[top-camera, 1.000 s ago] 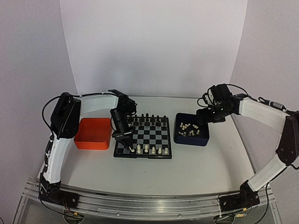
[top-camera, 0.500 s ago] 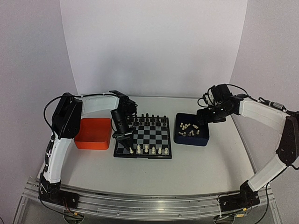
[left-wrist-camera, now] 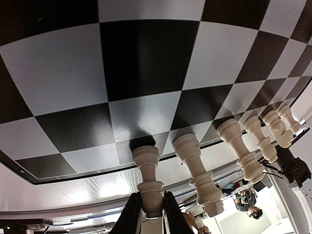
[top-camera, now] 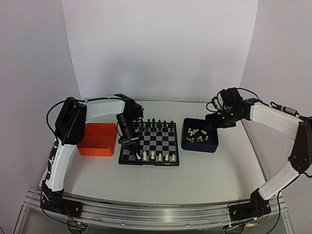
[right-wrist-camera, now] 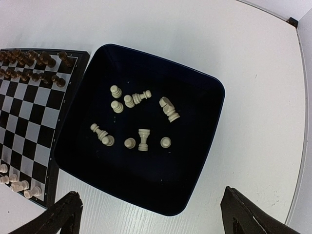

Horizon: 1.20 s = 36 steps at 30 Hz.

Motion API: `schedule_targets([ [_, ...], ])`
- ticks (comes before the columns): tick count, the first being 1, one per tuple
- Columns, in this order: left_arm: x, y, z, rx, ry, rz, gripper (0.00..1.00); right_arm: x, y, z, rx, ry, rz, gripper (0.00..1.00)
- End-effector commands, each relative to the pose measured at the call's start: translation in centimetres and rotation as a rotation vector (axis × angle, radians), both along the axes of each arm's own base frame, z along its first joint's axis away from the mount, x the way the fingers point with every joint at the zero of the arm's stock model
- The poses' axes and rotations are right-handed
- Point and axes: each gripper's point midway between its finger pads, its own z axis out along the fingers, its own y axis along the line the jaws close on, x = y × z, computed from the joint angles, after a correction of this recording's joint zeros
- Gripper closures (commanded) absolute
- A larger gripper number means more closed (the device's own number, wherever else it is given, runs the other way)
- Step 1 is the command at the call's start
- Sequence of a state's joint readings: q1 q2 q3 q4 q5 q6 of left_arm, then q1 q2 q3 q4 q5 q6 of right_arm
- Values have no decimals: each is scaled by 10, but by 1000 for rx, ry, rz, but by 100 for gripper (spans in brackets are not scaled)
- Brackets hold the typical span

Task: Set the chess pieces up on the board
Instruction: Place the chess piece on the chessboard.

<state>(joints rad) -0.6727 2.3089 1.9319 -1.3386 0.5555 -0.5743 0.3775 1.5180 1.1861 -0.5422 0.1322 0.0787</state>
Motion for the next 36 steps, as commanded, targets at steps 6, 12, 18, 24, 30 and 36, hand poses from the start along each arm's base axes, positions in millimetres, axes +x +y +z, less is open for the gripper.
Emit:
schedule_targets([
  [6,-6,13,9,53,34,1,80,0,-2,12,1,-40,0,3],
  [12,-3,10,18,35,11,1,76,0,0,12,9,-38,4,3],
  [18,0,8,31,13,-23,-1,70,0,2,11,15,-33,9,3],
  [24,5,6,40,-4,-53,-2,68,0,3,10,22,-28,14,3],
  [30,10,6,55,-15,-100,5,68,0,5,10,32,-25,16,3],
  [36,25,21,78,23,-204,57,67,-1,4,17,39,-41,10,3],
])
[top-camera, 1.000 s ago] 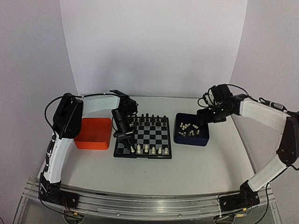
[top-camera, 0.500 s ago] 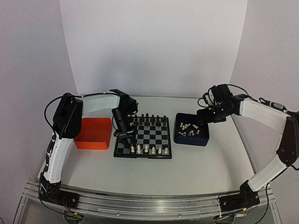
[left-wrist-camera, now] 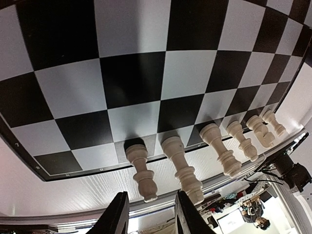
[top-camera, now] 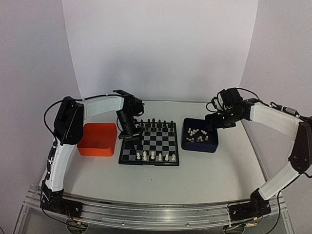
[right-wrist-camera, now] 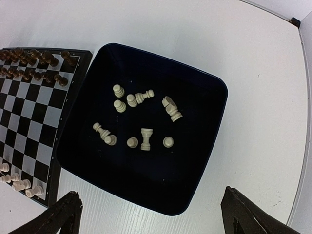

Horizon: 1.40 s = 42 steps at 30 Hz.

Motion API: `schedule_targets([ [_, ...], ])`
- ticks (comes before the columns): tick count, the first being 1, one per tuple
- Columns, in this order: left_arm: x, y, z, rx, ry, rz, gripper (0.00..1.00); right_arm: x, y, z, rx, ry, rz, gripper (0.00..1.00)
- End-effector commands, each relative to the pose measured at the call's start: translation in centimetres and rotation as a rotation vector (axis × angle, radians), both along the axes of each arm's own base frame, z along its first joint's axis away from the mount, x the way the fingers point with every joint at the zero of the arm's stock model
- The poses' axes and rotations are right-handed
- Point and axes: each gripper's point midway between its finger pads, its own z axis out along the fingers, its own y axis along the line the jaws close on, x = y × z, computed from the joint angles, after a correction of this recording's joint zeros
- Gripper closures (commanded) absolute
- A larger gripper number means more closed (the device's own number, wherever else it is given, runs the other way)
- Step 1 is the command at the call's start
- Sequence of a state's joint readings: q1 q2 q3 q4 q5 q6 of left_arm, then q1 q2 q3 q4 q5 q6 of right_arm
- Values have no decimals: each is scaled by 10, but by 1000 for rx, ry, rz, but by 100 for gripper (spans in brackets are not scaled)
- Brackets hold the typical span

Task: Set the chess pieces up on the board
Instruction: Place the chess piece on the chessboard, then pick up the chess piece from the storage box.

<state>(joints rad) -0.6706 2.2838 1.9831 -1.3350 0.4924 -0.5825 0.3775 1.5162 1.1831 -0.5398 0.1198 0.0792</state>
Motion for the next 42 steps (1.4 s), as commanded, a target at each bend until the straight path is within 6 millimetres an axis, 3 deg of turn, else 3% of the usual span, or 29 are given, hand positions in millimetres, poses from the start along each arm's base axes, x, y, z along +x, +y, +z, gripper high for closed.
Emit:
schedule_targets([
  [1,12,25,67,24,-127,71,67,0,2,19,31,-48,1,3],
  [5,42,40,106,51,-309,145,63,0,-2,28,27,-79,-13,3],
  [8,81,54,155,93,-560,232,53,2,-5,31,18,-102,-28,2],
  [10,101,64,198,78,-744,300,46,3,-6,33,19,-108,-35,2],
  [14,121,62,272,-104,-1056,350,14,4,-8,38,22,-121,-51,2],
  [15,124,60,282,-150,-1119,352,6,4,-8,40,23,-128,-54,2],
  [17,123,64,299,-201,-1220,360,0,5,-11,43,19,-139,-68,2],
  [22,136,67,304,-189,-1354,343,0,7,-9,45,24,-144,-70,2],
  [29,184,72,271,-103,-1357,354,0,24,23,29,76,-39,125,2],
  [33,204,78,259,-82,-1382,368,0,38,23,11,97,69,191,5],
  [36,204,78,260,-97,-1424,365,0,49,18,-7,92,121,217,7],
  [42,197,84,262,-112,-1437,382,0,59,2,-43,77,234,205,23],
])
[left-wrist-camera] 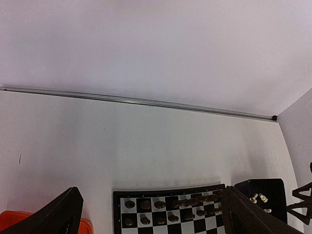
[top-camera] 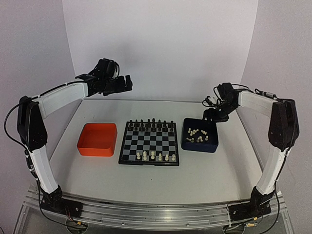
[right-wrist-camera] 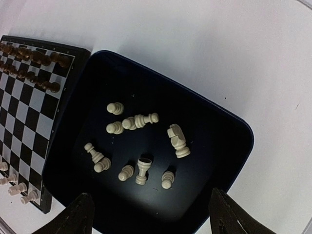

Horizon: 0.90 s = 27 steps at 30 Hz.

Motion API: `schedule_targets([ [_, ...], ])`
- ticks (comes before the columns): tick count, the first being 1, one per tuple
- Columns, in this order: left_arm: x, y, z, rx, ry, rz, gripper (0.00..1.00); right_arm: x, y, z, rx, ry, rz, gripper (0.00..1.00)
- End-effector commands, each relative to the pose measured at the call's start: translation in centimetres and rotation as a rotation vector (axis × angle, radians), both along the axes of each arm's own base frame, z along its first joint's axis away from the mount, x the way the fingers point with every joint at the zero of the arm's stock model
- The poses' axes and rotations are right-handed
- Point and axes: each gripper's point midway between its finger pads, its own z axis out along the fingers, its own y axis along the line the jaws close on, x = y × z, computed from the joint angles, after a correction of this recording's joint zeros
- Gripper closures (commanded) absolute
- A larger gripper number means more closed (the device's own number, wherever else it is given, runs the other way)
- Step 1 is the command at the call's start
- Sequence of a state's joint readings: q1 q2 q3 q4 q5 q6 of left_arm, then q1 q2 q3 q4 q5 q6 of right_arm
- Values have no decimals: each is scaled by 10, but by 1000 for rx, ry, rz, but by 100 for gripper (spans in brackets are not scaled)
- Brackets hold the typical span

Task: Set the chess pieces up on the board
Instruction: Pick up the chess piece from the storage box.

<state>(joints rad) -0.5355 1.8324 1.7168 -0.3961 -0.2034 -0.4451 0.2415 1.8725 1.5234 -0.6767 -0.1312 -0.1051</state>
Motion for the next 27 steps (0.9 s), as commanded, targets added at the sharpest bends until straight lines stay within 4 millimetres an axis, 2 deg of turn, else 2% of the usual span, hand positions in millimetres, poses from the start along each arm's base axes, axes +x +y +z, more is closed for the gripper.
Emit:
schedule_targets([
  [1,-8,2,52,-70,-136,-7,0,-2,-2,-16,-5,71,67,25],
  [14,-15,-6,41,-115,-98,-50,0,14,-8,-60,-103,96,153,42],
  [20,-16,-7,37,-127,-87,-53,0,24,-6,-71,-119,89,154,45],
  [27,-18,-4,33,-126,-80,-38,0,26,-5,-90,-222,84,177,49],
])
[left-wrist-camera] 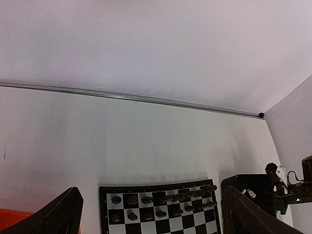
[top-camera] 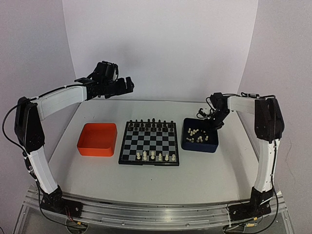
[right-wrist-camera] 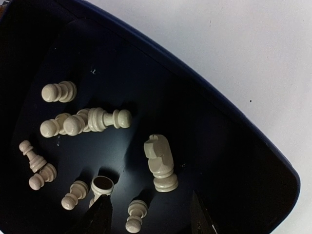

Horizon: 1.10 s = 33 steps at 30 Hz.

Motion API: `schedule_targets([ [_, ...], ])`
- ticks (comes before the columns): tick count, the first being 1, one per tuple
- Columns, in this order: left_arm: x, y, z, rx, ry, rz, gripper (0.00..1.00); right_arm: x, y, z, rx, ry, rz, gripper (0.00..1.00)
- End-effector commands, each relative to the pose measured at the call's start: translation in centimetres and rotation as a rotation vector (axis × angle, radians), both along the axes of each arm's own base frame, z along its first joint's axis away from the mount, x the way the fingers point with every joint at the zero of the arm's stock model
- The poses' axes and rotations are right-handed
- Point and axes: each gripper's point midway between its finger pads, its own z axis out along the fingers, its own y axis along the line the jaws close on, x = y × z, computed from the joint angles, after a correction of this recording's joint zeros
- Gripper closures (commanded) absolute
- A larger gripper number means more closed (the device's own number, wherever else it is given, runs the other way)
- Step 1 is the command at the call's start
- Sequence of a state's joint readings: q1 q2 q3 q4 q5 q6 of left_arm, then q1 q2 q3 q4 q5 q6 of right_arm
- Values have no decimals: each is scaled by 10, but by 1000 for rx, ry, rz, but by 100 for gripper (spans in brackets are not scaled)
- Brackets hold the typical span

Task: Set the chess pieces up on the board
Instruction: Pick up the chess piece from the storage box.

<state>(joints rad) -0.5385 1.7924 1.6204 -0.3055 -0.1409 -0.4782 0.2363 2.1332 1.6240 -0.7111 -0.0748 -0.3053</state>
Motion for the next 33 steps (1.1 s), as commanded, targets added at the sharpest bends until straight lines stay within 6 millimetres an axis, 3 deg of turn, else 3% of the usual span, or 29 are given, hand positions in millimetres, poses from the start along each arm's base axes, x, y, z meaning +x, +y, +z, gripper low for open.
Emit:
schedule_targets([
  [1,-9,5,37,-57,-72,5,0,14,4,-3,-65,-49,22,50],
  [33,-26,14,40,-78,-62,11,0,3,-7,-34,-251,-40,8,71],
])
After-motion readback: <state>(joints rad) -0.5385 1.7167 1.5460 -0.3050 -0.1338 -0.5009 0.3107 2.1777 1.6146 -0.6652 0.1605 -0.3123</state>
